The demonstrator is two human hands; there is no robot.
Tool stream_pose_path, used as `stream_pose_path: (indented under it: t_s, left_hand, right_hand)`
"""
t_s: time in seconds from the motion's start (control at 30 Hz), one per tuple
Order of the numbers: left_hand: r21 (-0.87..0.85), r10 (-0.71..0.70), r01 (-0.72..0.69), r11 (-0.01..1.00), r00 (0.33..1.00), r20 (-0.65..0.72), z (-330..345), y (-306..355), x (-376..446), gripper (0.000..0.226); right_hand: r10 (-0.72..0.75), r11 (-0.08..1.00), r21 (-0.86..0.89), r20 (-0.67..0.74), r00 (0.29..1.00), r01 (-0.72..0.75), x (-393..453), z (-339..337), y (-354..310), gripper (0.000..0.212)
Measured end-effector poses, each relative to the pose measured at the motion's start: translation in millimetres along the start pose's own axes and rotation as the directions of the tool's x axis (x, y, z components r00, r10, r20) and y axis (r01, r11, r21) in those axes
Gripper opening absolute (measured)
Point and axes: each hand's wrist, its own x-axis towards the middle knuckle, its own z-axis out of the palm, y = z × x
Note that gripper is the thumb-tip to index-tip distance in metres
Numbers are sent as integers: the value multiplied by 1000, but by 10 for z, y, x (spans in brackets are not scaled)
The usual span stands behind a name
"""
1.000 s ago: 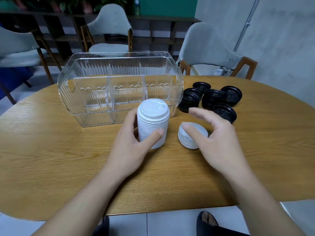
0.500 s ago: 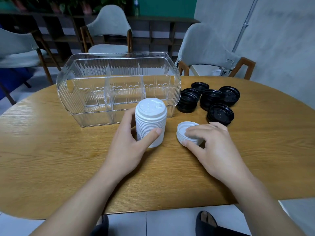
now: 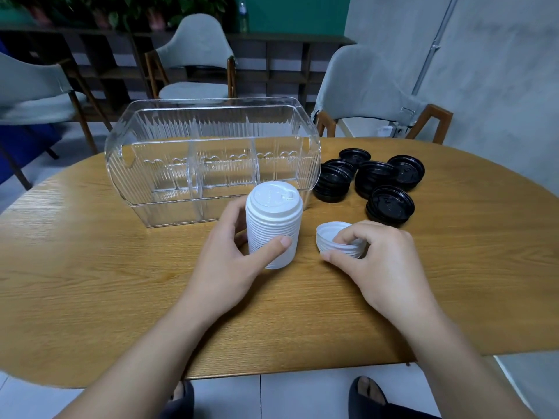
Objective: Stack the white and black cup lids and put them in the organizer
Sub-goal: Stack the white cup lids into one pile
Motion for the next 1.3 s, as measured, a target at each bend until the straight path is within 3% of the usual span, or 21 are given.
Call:
stream_pose_path:
  t_s: [0.2,0.33,0.47,0.6,0.83,0.9,1.2,1.3]
  left_hand:
    - [-29,-4,5,1000,999,44,-39,27,-20,67]
    - [-38,8,-5,999,997,76,-54,-2,-33,81]
    - [126,84,-79,989,996,-30,-64,45,-72,101]
    - [375,328,-278,884,942,-75,-58,169,-108,98]
    - [453,579,-519,725,815,9,88,331,-166,95]
    - [450,610,-562,694,791,46,114,383,-173,98]
    - [429,608,-558,710,794,28,117,332,-136,84]
    - [434,596,-544,718,803,20,99,318,-132,87]
  right_hand:
    - [20,996,89,4,1000,-20,-21,-94,-19,18]
    - [29,988,155,-97,995,-13,-45,-134,-41,14]
    - [73,935,355,-191,979,-1,-57,-240,-143,19]
    - [170,792,610,-175,970,-29,-70,-275,-229,29]
    - [268,379,907,82,960,-183,-100,-209,-457,39]
    - [244,322,922,139,960,-215,-127,-186,-537,42]
    - [184,361,895,208,961,-263,-152,-62,-662,41]
    - [117,454,867,172,978,-206,-149,-85,-672,38]
